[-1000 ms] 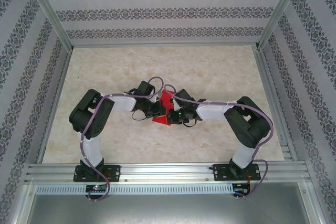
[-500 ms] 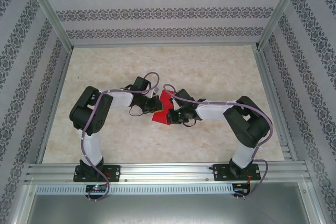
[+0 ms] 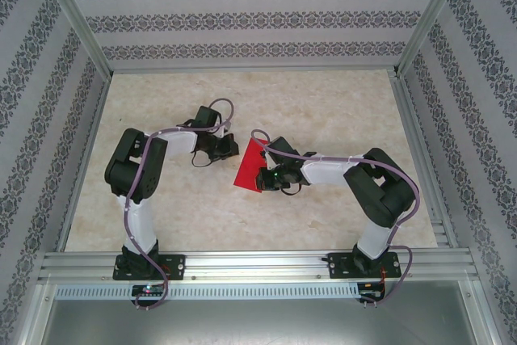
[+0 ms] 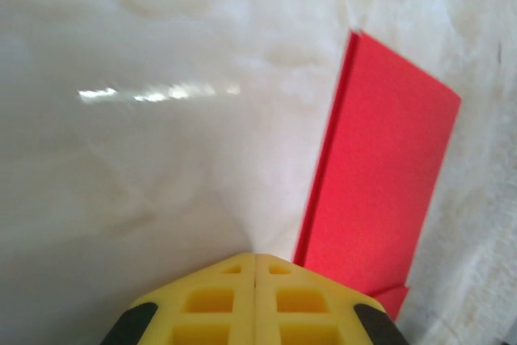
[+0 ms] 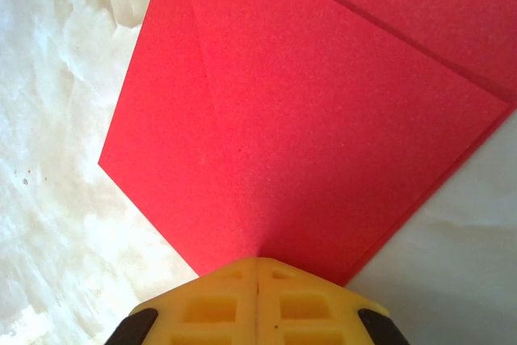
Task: Fold a paper plane with a square sheet of paper (pick it up from the middle)
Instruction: Fold the triangle a second time at the center of the table.
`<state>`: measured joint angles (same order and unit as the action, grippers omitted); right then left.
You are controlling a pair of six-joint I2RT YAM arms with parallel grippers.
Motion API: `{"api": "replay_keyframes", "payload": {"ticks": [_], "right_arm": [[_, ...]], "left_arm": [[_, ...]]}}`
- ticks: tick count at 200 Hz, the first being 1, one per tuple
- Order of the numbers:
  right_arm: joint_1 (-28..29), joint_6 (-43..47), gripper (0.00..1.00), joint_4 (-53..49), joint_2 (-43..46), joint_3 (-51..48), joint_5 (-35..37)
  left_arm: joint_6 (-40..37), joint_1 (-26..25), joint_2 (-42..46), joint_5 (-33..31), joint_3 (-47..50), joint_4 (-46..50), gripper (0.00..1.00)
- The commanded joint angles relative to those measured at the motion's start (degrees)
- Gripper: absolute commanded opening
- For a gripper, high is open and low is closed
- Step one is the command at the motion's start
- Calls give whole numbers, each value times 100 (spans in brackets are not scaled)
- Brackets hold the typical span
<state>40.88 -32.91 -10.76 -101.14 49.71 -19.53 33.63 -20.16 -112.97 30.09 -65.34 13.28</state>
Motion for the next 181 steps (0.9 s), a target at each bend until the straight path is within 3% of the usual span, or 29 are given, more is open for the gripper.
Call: {"api": "replay_keyframes", "payload": {"ticks": [1,19,64,112,181], "right_arm": [[83,113,8,-1627,-33,-161,430],[49,-29,15,-1472,480,247,369],[-361,-338,45,-948,1424,617,989],[-853,-106,48,-660,1106,547,536],[-872,6,43,-398,122,680,-83]], "left_arm": [[-39,69,373,-551,-155,326,6],[143,55,787,-618,4,418,10],[521,-142,1592,-681,555,348,37],[957,-495,1822,-396,1005,-102,46],[1489,-898,1590,-100,1326,-704,41]]}}
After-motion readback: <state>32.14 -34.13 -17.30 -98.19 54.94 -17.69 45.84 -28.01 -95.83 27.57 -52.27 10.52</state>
